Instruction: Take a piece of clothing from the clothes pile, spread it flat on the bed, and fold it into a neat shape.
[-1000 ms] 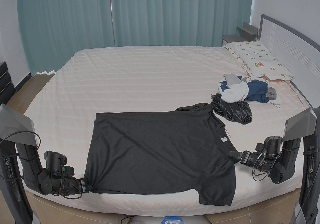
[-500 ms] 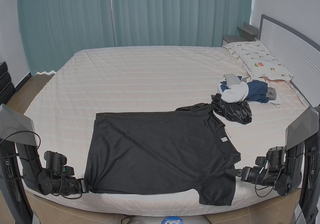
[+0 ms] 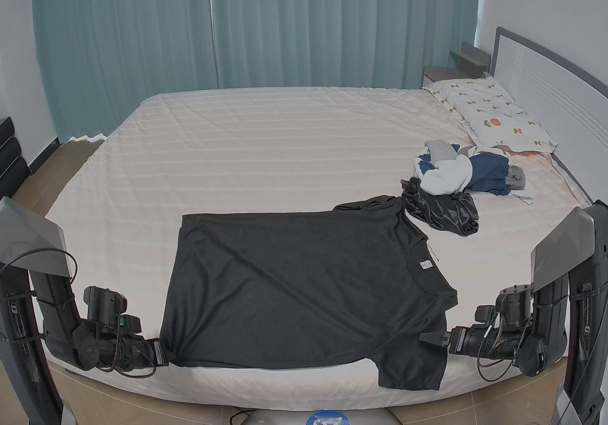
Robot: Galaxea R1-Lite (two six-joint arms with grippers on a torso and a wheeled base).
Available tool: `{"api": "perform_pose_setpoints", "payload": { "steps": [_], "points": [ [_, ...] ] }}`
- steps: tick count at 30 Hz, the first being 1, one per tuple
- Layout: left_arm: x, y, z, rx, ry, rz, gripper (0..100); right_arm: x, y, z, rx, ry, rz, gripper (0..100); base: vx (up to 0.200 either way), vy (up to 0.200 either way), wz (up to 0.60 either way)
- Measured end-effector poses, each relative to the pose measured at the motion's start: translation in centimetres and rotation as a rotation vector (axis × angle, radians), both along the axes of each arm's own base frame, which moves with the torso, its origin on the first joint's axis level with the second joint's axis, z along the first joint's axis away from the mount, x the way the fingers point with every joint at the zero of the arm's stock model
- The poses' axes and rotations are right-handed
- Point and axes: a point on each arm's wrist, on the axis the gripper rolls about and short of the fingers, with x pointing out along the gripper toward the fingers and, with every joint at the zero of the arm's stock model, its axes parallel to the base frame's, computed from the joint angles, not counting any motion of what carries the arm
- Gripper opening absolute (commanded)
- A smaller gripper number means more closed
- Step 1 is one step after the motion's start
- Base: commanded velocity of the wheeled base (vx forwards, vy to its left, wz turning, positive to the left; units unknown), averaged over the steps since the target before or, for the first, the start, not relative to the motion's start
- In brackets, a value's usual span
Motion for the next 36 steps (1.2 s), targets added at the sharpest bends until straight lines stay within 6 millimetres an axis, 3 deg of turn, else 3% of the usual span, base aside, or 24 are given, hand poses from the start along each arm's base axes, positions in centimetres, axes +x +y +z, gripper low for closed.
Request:
{"api": "perform_pose_setpoints", "payload": {
  "steps": [6, 7, 16, 30, 36],
  "points": [
    [0.0, 0.0, 0.0, 0.000, 0.001, 0.000, 0, 0.3, 0.2, -0.5, 0.000, 0.004, 0.007, 100, 0.000, 0.000, 0.00],
    [0.0, 0.0, 0.0, 0.000, 0.001, 0.000, 0, 0.3, 0.2, -0.6, -0.001, 0.005, 0.008, 0, 0.000, 0.000, 0.00],
    [0.0, 0.0, 0.0, 0.000, 0.000, 0.000, 0, -0.2, -0.2, -0.5, -0.008, 0.025, -0.008, 0, 0.000, 0.000, 0.00],
    [0.0, 0.0, 0.1, -0.002, 0.004, 0.023, 0, -2.8, -1.5, 0.8, -0.033, 0.076, -0.025, 0, 0.000, 0.000, 0.00],
    [-0.3, 0.0, 0.9, 0.025, -0.024, 0.038, 0, -3.2, -1.4, 0.9, -0.041, 0.101, -0.026, 0, 0.000, 0.000, 0.00]
  ]
}}
